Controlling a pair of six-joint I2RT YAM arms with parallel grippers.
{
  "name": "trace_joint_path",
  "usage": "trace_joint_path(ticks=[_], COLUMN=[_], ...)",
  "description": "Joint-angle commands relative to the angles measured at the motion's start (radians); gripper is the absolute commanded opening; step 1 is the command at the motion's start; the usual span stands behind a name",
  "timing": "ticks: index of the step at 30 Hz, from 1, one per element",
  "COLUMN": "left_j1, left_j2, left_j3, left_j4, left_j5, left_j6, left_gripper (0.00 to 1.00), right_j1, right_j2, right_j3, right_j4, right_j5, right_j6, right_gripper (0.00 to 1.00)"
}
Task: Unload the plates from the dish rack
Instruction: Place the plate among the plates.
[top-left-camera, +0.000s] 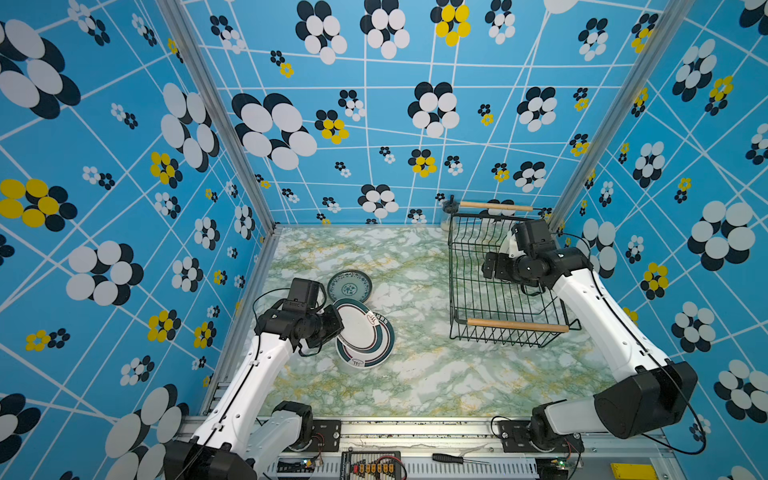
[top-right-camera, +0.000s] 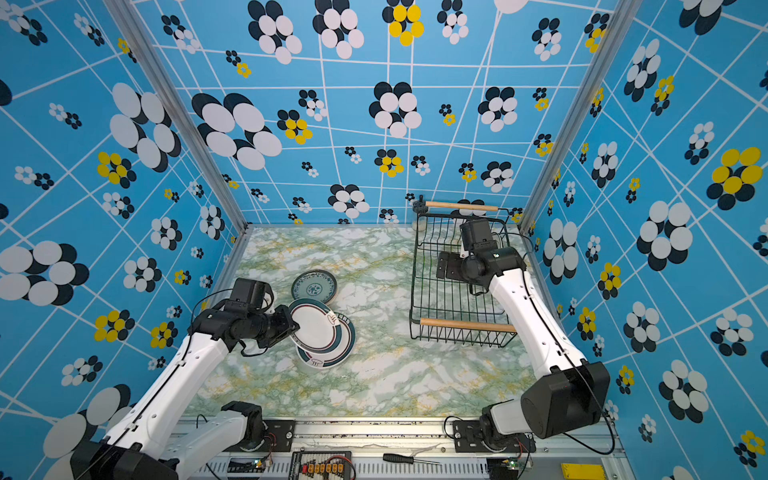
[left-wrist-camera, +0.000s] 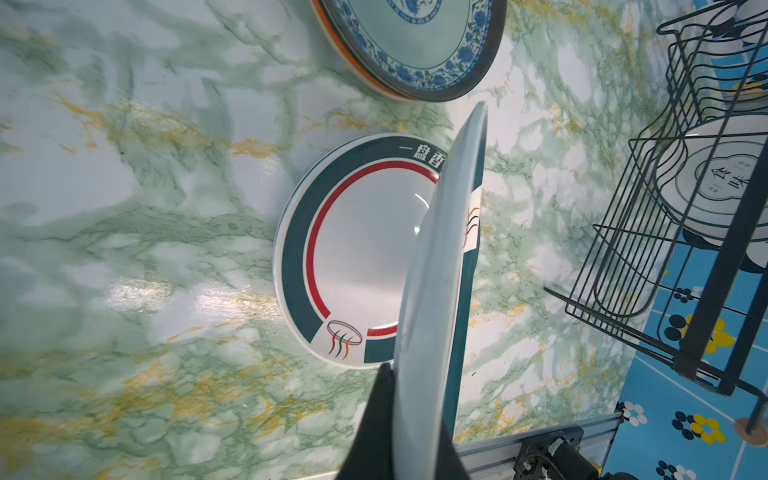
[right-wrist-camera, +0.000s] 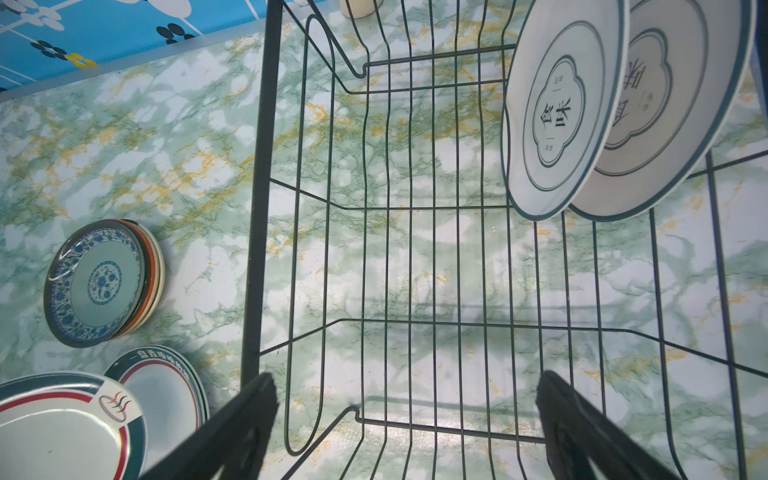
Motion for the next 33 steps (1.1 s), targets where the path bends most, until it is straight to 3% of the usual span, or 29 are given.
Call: trace_joint_path(ticks=[1,14,21,33], left_j1=[0.008,0.008,0.003,0.004], left_j2=[-0.034,-0.034,-0.032,-0.009], left_j3=[-0.026,-0.127,-0.153,-0.213], left_j4=[0.003,0.061,0.072,0.09], left_j5=[-0.016,-0.009,-0.01,-0.039], left_j6=[-0.001,-0.029,-0.042,-0.056], left_gripper=[0.0,0.01,0.09,0.13], right_j1=[-0.005,-0.005,-0.005,-0.005], right_j2=[0.006,0.028,0.032,0.037], right_j3=[0.022,0.015,0.01,0.006], right_j4=[-0.036,-0.027,-0.022,-0.014], right_j5=[0.044,0.011,-0.005,-0.03], right_j6=[-0.018,-0.028,-0.031,-0.035], right_gripper=[0.99,0.99,0.99,0.99])
